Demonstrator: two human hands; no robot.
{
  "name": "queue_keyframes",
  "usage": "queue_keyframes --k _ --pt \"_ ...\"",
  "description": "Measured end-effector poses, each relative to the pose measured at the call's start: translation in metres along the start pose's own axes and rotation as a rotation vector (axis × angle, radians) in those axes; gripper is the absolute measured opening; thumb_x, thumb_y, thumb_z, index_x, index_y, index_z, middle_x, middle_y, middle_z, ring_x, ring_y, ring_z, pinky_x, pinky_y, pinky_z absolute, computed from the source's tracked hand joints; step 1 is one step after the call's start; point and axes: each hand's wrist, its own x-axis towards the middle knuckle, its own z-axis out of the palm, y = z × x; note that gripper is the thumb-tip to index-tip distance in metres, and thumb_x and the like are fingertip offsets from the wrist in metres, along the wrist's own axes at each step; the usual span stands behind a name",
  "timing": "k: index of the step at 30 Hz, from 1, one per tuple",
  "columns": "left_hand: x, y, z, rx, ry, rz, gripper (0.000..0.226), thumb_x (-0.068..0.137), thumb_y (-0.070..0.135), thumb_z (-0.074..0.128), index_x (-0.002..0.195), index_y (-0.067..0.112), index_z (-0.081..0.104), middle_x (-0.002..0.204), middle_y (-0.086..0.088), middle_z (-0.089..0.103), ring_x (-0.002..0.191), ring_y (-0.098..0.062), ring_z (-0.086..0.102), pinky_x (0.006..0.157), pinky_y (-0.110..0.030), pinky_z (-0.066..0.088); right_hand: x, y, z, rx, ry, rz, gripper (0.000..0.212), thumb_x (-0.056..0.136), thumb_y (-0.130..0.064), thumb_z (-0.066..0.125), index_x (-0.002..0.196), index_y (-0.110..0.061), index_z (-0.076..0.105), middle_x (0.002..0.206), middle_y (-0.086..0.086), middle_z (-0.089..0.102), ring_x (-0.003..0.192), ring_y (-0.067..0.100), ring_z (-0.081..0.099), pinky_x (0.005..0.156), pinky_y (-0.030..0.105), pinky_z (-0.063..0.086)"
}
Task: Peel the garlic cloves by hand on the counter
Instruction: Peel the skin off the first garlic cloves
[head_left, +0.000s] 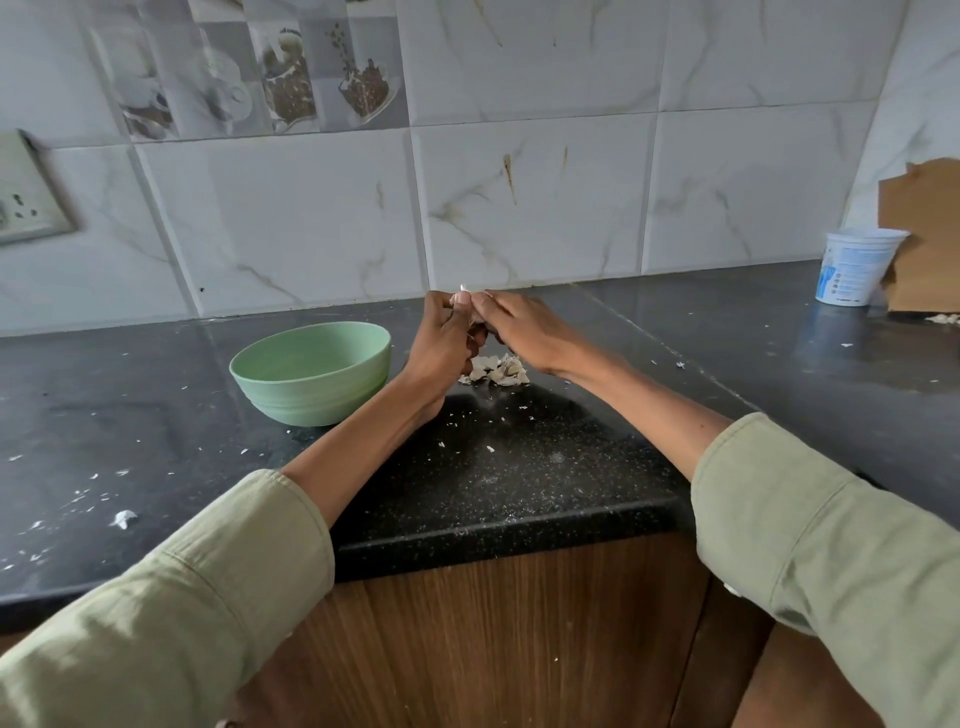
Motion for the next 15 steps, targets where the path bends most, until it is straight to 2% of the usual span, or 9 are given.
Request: queue_keyframes --k 3,7,9,11,13,15 --pt "0.002 -0.002 0.003 -0.033 0.035 -0.025 0.02 0.116 0.036 0.033 0.111 0.017 0.038 0.086 0.001 0.05 0.065 -0.005 0.042 0.053 -0.02 0.038 0.0 0.001 0.008 0.011 0.054 0.0 0.052 0.116 -0.041 0.027 0.133 -0.009 0.065 0.126 0.015 0.071 0.119 0.027 0.066 0.102 0.034 0.047" --pt "0.003 -0.004 0.004 -0.019 0.093 -0.017 0.018 0.116 0.031 0.032 0.11 0.015 0.037 0.093 -0.001 0.052 0.078 -0.011 0.048 0.059 -0.025 0.042 -0.004 -0.003 0.014 -0.056 0.102 -0.071 0.051 0.117 -0.037 0.027 0.129 -0.009 0.067 0.11 0.011 0.075 0.1 0.019 0.069 0.093 0.033 0.053" --pt "0.003 -0.004 0.004 -0.019 0.092 -0.009 0.018 0.116 0.031 0.032 0.11 0.015 0.037 0.093 -0.001 0.052 0.079 -0.012 0.047 0.06 -0.027 0.041 -0.005 -0.005 0.013 -0.063 0.113 -0.078 0.051 0.117 -0.037 0.027 0.127 -0.007 0.067 0.108 0.009 0.075 0.096 0.016 0.068 0.09 0.031 0.053" --pt "0.002 -0.003 0.005 -0.002 0.094 -0.001 0.017 0.116 0.03 0.032 0.11 0.015 0.037 0.094 -0.001 0.053 0.078 -0.012 0.049 0.058 -0.027 0.041 -0.006 -0.005 0.013 -0.086 0.135 -0.089 0.052 0.117 -0.036 0.027 0.121 -0.004 0.068 0.105 0.013 0.075 0.095 0.02 0.069 0.089 0.034 0.054" --pt "0.002 -0.002 0.005 0.0 0.108 0.0 0.016 0.116 0.028 0.032 0.108 0.016 0.037 0.096 0.0 0.054 0.073 -0.007 0.053 0.056 -0.024 0.041 -0.005 -0.003 0.012 -0.083 0.173 -0.108 0.049 0.117 -0.031 0.028 0.106 0.0 0.065 0.091 0.016 0.07 0.085 0.023 0.065 0.08 0.038 0.05" --pt "0.002 -0.001 0.005 -0.039 0.12 -0.019 0.018 0.117 0.029 0.03 0.102 0.022 0.039 0.095 0.0 0.054 0.066 0.0 0.052 0.055 -0.022 0.04 -0.003 -0.002 0.012 -0.023 0.221 -0.101 0.046 0.117 -0.027 0.031 0.088 0.0 0.055 0.074 0.012 0.054 0.07 0.02 0.05 0.069 0.037 0.039"
